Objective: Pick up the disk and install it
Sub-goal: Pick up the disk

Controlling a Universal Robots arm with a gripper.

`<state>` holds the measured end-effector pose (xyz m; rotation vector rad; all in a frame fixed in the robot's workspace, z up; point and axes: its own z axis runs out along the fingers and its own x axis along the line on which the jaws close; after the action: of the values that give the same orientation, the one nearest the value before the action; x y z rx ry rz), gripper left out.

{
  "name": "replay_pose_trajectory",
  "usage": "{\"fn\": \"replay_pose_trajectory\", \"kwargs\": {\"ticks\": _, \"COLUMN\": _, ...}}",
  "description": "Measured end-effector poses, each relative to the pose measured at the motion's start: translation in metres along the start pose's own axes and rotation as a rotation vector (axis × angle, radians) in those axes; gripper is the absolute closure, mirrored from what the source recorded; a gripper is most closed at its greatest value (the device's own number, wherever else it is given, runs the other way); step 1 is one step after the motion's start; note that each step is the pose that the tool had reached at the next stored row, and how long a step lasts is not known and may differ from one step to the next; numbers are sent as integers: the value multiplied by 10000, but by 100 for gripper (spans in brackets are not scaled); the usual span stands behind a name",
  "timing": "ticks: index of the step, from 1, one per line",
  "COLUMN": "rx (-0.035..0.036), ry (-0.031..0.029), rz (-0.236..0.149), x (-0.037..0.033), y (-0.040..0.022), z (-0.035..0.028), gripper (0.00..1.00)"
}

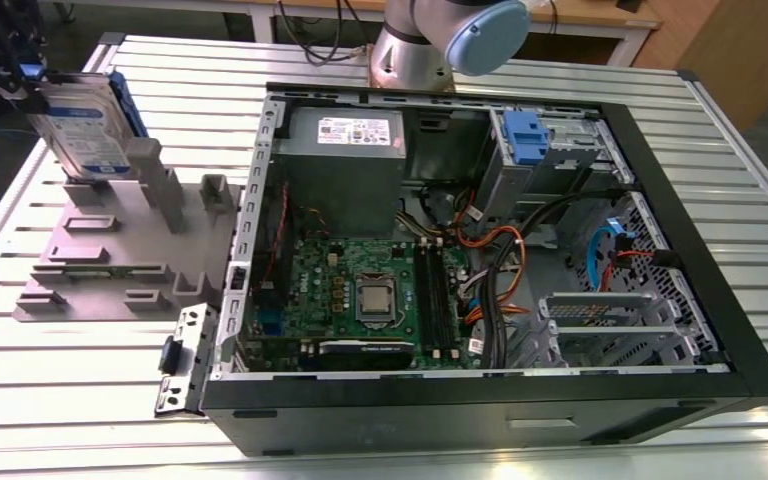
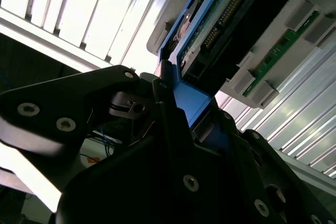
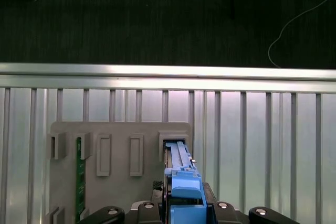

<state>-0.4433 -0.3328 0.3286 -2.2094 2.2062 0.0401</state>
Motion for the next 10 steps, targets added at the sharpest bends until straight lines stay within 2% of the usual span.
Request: {"fn": "replay_pose_trajectory", "kwargs": {"ticks": 10, "rx": -1, "ry": 0, "rz": 0, "x": -1, "y": 0, "z": -24, "gripper": 64}}
